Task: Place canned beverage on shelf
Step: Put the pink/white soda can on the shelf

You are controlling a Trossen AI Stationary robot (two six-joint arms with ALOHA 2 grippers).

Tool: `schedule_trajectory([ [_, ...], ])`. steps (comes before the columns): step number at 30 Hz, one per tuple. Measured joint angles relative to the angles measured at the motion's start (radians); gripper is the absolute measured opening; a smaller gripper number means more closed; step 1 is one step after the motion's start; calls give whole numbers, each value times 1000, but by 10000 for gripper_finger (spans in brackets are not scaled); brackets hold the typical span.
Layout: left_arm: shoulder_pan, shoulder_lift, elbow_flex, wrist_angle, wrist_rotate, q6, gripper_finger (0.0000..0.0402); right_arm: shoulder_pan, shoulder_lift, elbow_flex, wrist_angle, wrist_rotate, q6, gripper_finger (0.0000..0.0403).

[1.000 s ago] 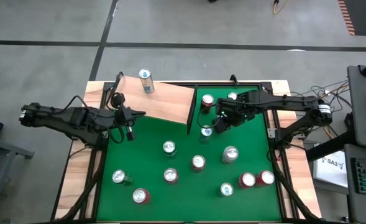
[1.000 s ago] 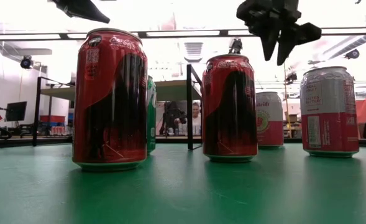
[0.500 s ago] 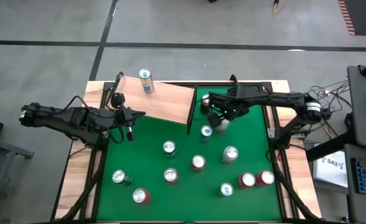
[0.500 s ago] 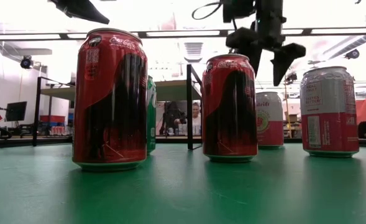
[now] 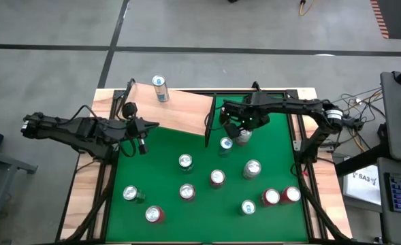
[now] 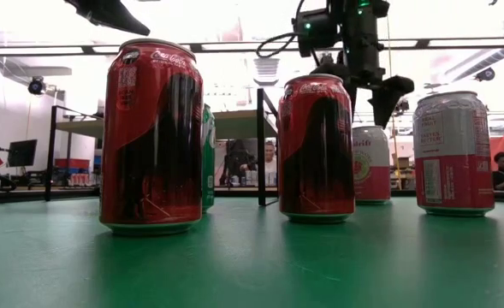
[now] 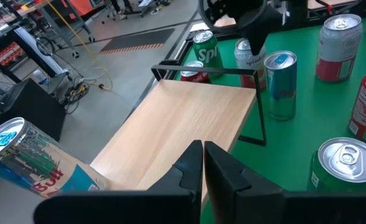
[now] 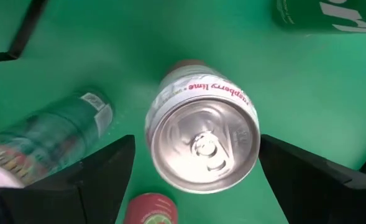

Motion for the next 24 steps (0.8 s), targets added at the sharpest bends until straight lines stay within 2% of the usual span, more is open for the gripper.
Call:
schedule_trajectory([
  [11,0,-1,0,1,0,1,0,0,68,1,7,6,-39,324],
  [17,0,-1,0,1,0,1,0,0,60,0,6,8,-36,280],
  [24,0,-1,0,1,-1,1,0,1,28,-3,6,6,-30,280],
])
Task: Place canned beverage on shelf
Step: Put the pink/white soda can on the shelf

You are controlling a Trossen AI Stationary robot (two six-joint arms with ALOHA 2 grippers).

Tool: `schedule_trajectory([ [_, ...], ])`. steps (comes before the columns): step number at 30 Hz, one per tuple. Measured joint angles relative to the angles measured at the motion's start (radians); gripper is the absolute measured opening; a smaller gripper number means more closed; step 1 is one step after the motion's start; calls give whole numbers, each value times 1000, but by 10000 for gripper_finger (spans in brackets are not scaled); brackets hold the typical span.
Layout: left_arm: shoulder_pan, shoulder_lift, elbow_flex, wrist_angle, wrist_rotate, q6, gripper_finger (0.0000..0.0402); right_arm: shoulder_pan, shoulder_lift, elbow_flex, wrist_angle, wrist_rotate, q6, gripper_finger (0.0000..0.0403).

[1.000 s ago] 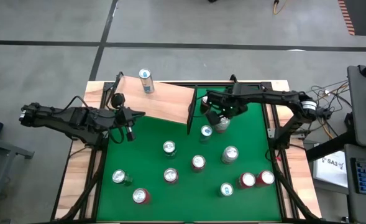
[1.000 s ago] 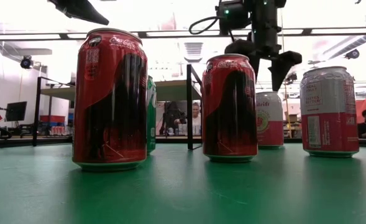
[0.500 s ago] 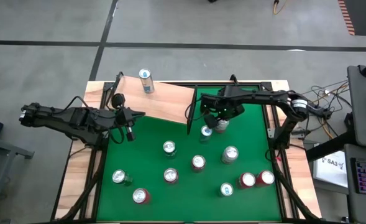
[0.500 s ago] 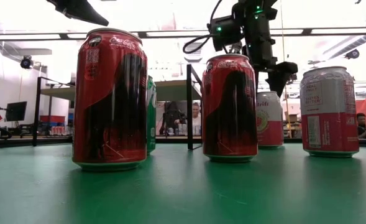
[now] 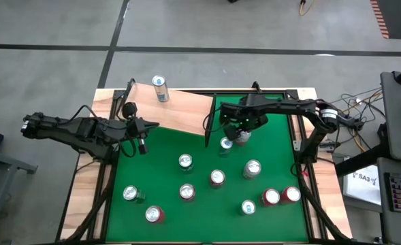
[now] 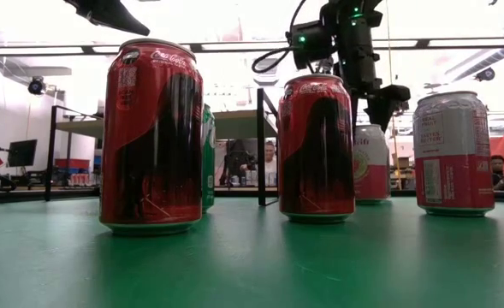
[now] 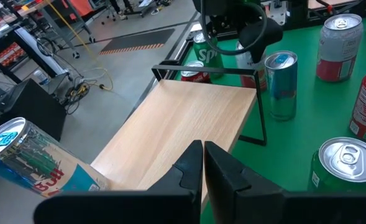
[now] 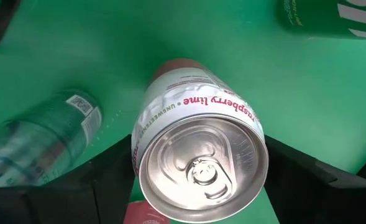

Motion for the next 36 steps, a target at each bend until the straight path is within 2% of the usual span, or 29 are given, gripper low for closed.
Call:
schedule_trajectory([
  [5,0,0,0,0,0,0,0,2,-56,41,-56,-2,8,280],
  [10,0,0,0,1,0,0,0,21,-108,145,-176,23,4,280],
  [13,0,0,0,3,0,0,0,44,-138,216,-181,34,-3,280],
  [20,0,2,0,18,0,0,0,117,-141,412,-178,159,-52,280],
  [25,0,8,0,18,0,0,0,147,-98,545,-109,218,-154,280],
  [29,0,8,0,18,0,0,0,151,-37,642,-42,225,-271,280],
  [36,0,7,0,18,0,0,0,150,101,807,-43,227,-426,280],
])
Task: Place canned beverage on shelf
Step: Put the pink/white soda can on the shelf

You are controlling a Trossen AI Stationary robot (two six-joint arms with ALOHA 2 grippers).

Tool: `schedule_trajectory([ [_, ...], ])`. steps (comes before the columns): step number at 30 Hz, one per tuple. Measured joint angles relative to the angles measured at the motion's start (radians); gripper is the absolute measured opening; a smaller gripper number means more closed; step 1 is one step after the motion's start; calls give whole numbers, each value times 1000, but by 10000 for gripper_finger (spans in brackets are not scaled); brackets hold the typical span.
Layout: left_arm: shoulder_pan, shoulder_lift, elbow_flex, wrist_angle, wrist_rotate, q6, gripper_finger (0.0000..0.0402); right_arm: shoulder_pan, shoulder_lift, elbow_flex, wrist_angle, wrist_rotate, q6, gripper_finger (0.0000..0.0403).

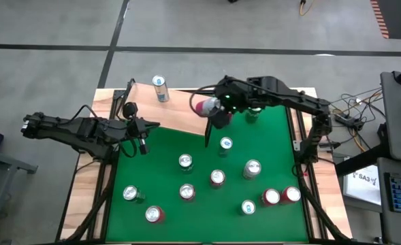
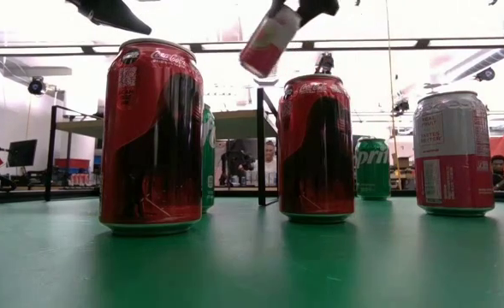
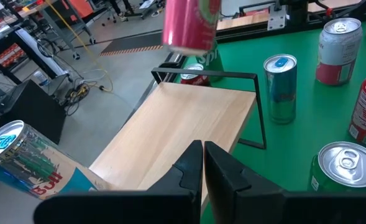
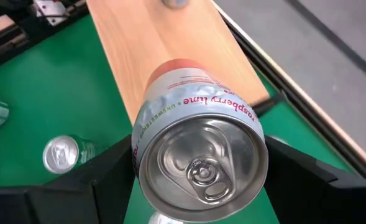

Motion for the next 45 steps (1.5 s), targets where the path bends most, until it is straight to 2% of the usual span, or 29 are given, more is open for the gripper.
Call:
schedule_trajectory([
  [7,0,-1,0,0,0,0,0,0,132,154,-59,0,-70,280],
  [45,0,22,0,8,2,18,0,0,227,139,-65,1,-123,280],
])
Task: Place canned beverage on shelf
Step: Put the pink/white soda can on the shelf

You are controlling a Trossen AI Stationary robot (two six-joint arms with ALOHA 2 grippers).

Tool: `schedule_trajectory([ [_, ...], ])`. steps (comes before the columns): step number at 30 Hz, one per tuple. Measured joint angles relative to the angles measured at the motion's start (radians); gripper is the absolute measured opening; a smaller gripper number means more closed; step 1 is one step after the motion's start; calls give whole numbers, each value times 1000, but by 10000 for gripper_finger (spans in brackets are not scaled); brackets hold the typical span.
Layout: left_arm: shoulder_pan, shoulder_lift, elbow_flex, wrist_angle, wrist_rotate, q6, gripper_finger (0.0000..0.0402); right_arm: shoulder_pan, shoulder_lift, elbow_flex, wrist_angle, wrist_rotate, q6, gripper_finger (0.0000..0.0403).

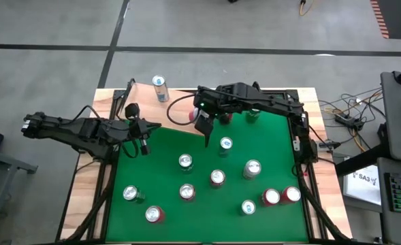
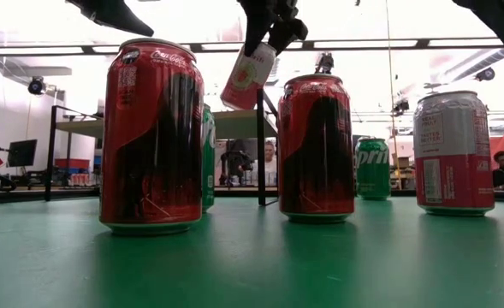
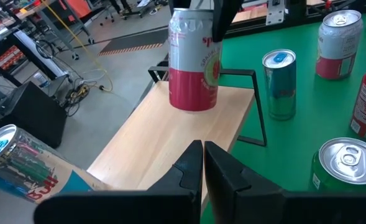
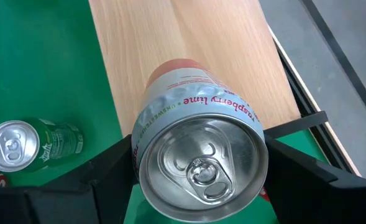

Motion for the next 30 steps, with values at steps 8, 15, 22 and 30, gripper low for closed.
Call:
schedule_trajectory([
  [8,0,0,0,0,0,0,0,0,0,0,0,9,1,293],
  [15,0,0,0,0,0,0,0,0,0,-1,1,8,6,293],
  [22,0,0,-1,1,13,-6,0,0,1,-1,-2,8,6,294],
  [30,0,36,-13,34,161,22,0,0,1,-1,-2,8,4,294],
])
